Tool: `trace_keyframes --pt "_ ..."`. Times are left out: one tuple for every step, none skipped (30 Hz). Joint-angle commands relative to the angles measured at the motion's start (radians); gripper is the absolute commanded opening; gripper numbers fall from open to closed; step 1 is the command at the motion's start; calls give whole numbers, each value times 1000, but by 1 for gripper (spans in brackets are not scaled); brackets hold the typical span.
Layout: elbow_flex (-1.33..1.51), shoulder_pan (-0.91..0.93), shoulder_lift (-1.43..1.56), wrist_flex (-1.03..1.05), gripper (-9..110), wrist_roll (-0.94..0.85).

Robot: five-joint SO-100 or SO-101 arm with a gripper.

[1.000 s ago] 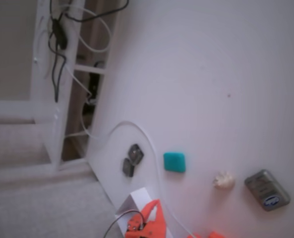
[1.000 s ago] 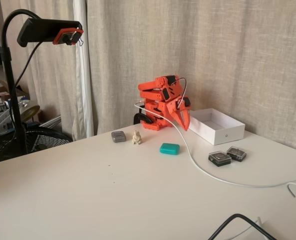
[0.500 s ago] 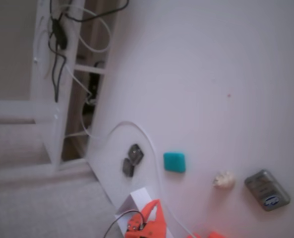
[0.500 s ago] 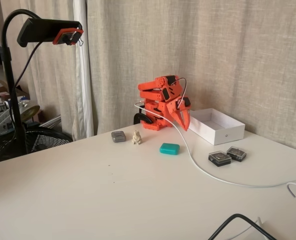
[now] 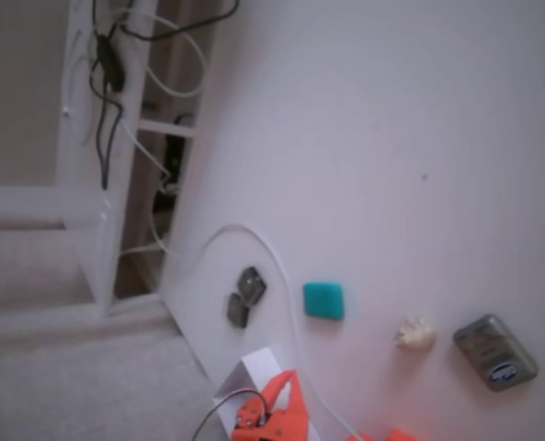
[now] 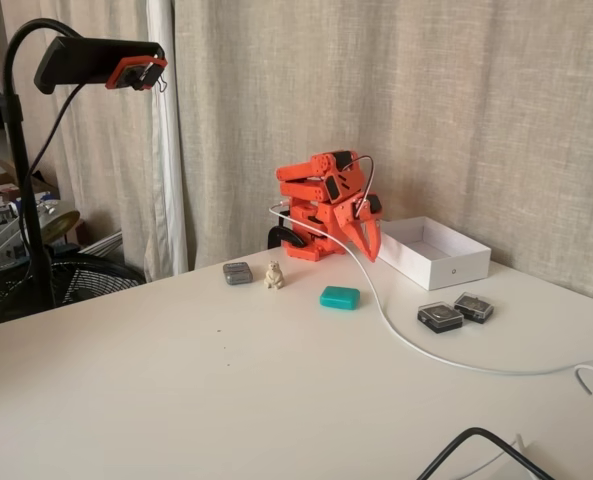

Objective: Grasp the green cube and put it in the bin.

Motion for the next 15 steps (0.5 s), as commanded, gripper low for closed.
trace_keyframes --pt "-34 -2 11 3 -8 -5" --pt "-34 -2 11 3 -8 -5" --pt "-34 -2 11 3 -8 -5" --pt "-34 -2 11 3 -8 -5" --pt "-34 -5 11 3 -8 -6" --pt "-34 -14 11 3 -8 -14" --pt "-34 -31 11 3 -8 -28" --pt "-32 -49 11 3 -8 -41" --pt "-32 -51 11 3 -8 -46" --pt "-32 -52 11 3 -8 -49" --pt "-32 -52 11 3 -8 -49" --pt "-31 -55 11 -3 -7 -57" --pt "-25 -72 11 -28 -7 -61" --pt "-15 -89 11 -72 -7 -63" --pt "-9 -98 8 -117 -6 -63"
